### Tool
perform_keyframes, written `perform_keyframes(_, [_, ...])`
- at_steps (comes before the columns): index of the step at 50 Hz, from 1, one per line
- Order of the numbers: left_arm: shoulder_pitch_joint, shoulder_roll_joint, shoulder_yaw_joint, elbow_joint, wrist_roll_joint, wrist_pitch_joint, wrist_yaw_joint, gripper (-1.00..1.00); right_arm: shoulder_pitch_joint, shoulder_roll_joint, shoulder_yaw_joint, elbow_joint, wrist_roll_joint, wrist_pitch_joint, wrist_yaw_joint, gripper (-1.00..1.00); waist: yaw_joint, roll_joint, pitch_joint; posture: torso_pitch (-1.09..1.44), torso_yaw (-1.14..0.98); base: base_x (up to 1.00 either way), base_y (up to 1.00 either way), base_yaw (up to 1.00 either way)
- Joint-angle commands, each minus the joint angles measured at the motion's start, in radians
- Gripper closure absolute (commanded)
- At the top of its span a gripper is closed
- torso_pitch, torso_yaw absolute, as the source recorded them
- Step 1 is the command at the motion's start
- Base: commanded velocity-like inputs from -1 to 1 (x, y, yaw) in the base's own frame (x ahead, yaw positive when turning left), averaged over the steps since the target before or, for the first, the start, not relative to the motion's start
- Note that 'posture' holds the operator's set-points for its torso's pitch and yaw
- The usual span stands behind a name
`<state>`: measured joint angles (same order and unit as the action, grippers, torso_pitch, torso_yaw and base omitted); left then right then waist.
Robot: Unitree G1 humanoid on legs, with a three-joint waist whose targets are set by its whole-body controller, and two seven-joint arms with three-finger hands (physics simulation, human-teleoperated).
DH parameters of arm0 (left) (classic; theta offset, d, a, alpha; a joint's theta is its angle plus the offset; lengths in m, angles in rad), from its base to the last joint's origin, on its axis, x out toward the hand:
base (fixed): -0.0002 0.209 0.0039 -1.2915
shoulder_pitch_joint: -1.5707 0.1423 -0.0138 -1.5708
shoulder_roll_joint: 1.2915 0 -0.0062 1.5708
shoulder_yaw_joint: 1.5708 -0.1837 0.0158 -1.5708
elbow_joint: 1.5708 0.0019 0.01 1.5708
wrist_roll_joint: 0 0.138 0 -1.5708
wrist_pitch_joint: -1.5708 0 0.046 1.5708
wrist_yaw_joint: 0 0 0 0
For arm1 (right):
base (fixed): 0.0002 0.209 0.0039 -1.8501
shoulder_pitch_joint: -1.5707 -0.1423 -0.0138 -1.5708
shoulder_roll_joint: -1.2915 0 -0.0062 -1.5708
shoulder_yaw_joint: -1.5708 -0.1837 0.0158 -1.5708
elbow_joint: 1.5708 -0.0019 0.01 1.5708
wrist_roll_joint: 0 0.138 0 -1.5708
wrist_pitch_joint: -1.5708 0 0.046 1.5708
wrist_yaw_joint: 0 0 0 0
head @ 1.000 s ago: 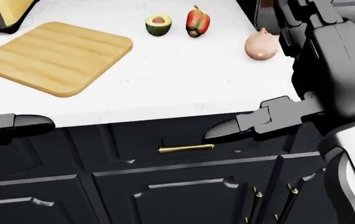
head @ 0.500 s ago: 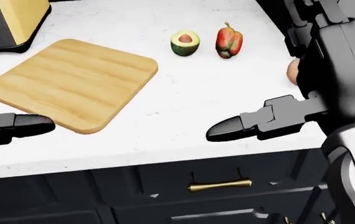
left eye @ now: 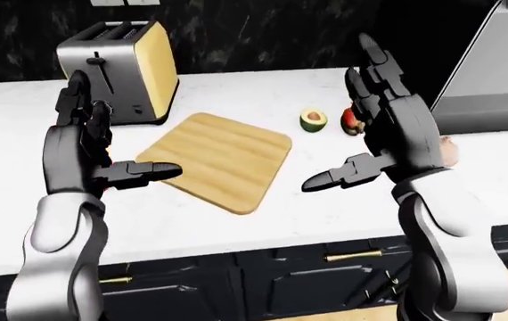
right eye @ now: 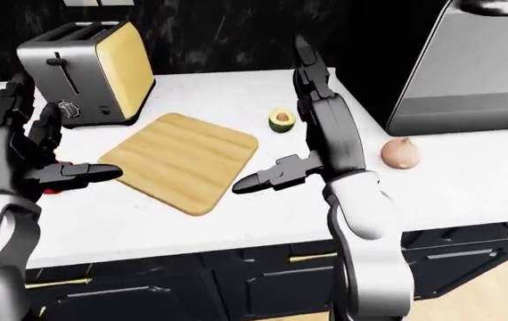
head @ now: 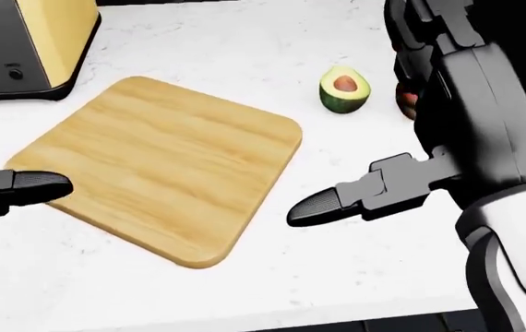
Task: Place the avocado, onion, tomato and bell pepper on the cutting board.
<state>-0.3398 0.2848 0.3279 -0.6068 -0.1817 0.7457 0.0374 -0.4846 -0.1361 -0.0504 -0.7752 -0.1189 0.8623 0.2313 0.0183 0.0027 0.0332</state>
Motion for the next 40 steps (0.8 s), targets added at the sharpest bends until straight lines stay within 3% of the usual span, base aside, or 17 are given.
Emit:
perform_keyframes(1, [-0.030,0.009,-0.003,-0.039,-0.002,-0.037,-0.004,-1.00,-0.022,-0.007,-0.017,-0.024,-0.008,-0.032,-0.012,-1.00,-0.003,0.007,-0.013,0.00,0.00,0.23,0.00,0.00])
perform_keyframes(3, [-0.030,0.009,-0.003,-0.039,0.001,-0.038,-0.004,-1.00,-0.017,-0.002,-0.022,-0.018,0.001,-0.042,-0.016,-1.00,-0.001,-0.006,-0.009,0.00,0.00,0.18,0.00,0.00])
perform_keyframes(5, [-0.029,0.009,-0.002,-0.042,0.001,-0.035,-0.006,-1.00,-0.017,-0.002,-0.017,-0.013,-0.002,-0.040,-0.021,-1.00,0.003,-0.039,-0.035,0.00,0.00,0.00,0.00,0.00])
perform_keyframes(6, [-0.029,0.010,0.001,-0.042,0.002,-0.036,-0.006,-1.00,-0.016,-0.001,-0.020,-0.014,0.002,-0.041,-0.022,-1.00,0.001,-0.006,-0.027,0.00,0.00,0.00,0.00,0.00])
perform_keyframes(10, [-0.028,0.009,-0.001,-0.044,0.003,-0.035,-0.008,-1.00,-0.014,-0.003,-0.016,-0.016,0.006,-0.039,-0.023,-1.00,-0.004,-0.037,-0.003,0.00,0.00,0.00,0.00,0.00])
perform_keyframes(15, [-0.024,0.011,0.006,-0.043,0.004,-0.038,-0.010,-1.00,-0.022,-0.009,-0.012,-0.017,0.001,-0.031,-0.022,-1.00,-0.010,-0.025,0.017,0.00,0.00,0.00,0.00,0.00])
perform_keyframes(17, [-0.021,0.012,0.009,-0.047,0.001,-0.037,-0.012,-1.00,-0.021,-0.006,-0.014,-0.021,0.001,-0.030,-0.021,-1.00,-0.019,-0.004,0.012,0.00,0.00,0.00,0.00,0.00])
perform_keyframes(19, [-0.020,0.012,0.012,-0.048,-0.001,-0.036,-0.012,-1.00,-0.018,-0.008,-0.015,-0.030,-0.001,-0.022,-0.020,-1.00,-0.028,0.046,-0.010,0.00,0.00,0.00,0.00,0.00])
perform_keyframes(20, [-0.019,0.012,0.011,-0.048,0.000,-0.037,-0.012,-1.00,-0.019,-0.007,-0.015,-0.034,-0.001,-0.018,-0.020,-1.00,-0.030,0.014,0.000,0.00,0.00,0.00,0.00,0.00])
perform_keyframes(23, [-0.017,0.011,0.011,-0.047,-0.001,-0.039,-0.012,-1.00,-0.022,-0.008,-0.016,-0.036,-0.002,-0.014,-0.018,-1.00,-0.027,0.011,-0.022,0.00,0.00,0.00,0.00,0.00])
perform_keyframes(36, [-0.018,0.013,0.010,-0.038,0.003,-0.046,-0.015,-1.00,-0.016,-0.006,-0.015,-0.024,-0.026,-0.018,-0.007,-1.00,-0.018,0.001,-0.024,0.00,0.00,0.00,0.00,0.00])
perform_keyframes(37, [-0.019,0.012,0.010,-0.039,0.002,-0.044,-0.014,-1.00,-0.020,-0.007,-0.017,-0.025,-0.025,-0.015,-0.007,-1.00,-0.020,0.006,-0.039,0.00,0.00,0.00,0.00,0.05])
perform_keyframes(40, [-0.019,0.014,0.010,-0.040,0.001,-0.043,-0.015,-1.00,-0.020,-0.007,-0.021,-0.028,-0.024,-0.015,-0.013,-1.00,-0.014,0.010,-0.024,0.00,0.00,0.00,0.00,0.20])
